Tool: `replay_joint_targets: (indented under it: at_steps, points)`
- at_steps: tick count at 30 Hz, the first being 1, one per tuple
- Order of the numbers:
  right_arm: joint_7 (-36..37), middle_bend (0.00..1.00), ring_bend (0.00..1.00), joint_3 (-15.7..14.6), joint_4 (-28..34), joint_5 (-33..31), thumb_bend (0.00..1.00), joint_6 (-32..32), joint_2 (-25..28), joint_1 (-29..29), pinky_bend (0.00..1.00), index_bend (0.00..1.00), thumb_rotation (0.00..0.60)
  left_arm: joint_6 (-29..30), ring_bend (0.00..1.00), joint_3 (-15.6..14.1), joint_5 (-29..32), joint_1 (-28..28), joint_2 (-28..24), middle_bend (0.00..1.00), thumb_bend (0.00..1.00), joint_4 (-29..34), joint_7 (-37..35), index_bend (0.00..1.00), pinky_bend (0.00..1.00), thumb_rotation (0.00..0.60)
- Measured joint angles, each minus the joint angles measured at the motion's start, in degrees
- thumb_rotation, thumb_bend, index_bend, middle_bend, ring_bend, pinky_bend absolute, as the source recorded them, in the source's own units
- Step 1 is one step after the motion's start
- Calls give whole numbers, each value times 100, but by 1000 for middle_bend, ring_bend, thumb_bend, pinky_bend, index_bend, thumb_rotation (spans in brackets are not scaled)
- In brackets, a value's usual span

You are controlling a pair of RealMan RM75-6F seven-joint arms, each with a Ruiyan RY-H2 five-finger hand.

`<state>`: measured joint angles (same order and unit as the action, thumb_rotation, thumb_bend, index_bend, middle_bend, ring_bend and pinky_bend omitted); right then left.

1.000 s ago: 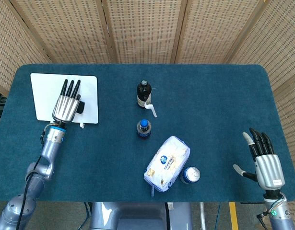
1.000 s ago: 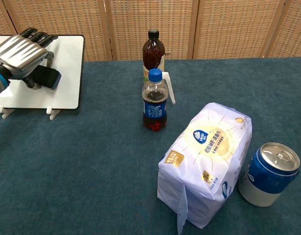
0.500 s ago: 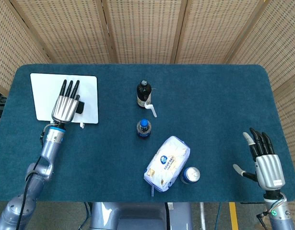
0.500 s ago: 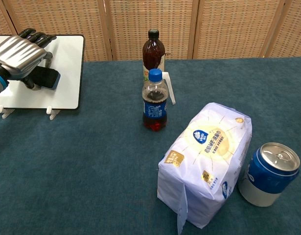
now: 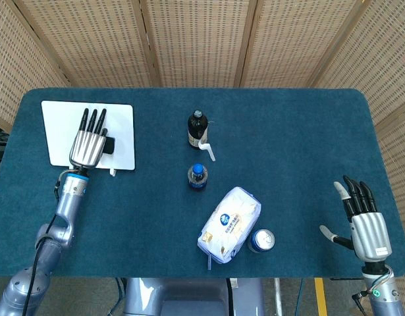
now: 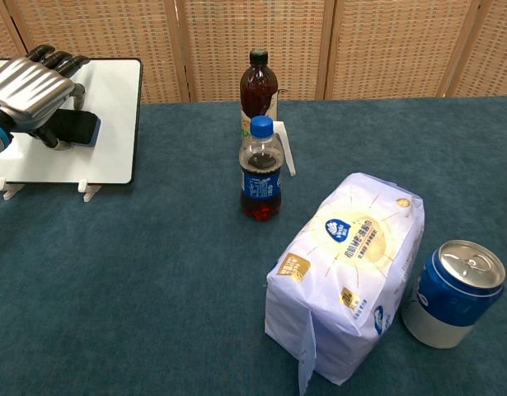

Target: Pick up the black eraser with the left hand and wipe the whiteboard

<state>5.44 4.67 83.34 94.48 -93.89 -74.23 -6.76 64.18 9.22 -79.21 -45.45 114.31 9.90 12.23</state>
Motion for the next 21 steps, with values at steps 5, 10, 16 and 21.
replay_joint_targets:
  at_steps: [5, 10, 16, 21]
  points:
    - [22, 0, 0, 5, -15, 7, 0, -26, -7, 4, 0, 0, 600, -11, 0, 9, 13, 0, 2, 0, 0, 8, 57, 385, 0, 525]
    - [43, 0, 0, 11, -34, 16, 0, -45, -18, 0, 0, 0, 600, 2, 0, 36, 40, -2, 3, 0, 0, 15, 104, 370, 0, 521]
    - [71, 0, 0, 18, -53, 22, 0, -62, -32, -2, 0, 0, 600, 71, 0, 63, 61, -4, 1, 0, 0, 44, 88, 347, 0, 517]
    - [97, 0, 0, 26, -63, 41, 0, -110, -42, 1, 0, 0, 600, 100, 0, 37, 36, 18, -2, 0, 0, 75, 72, 339, 0, 513]
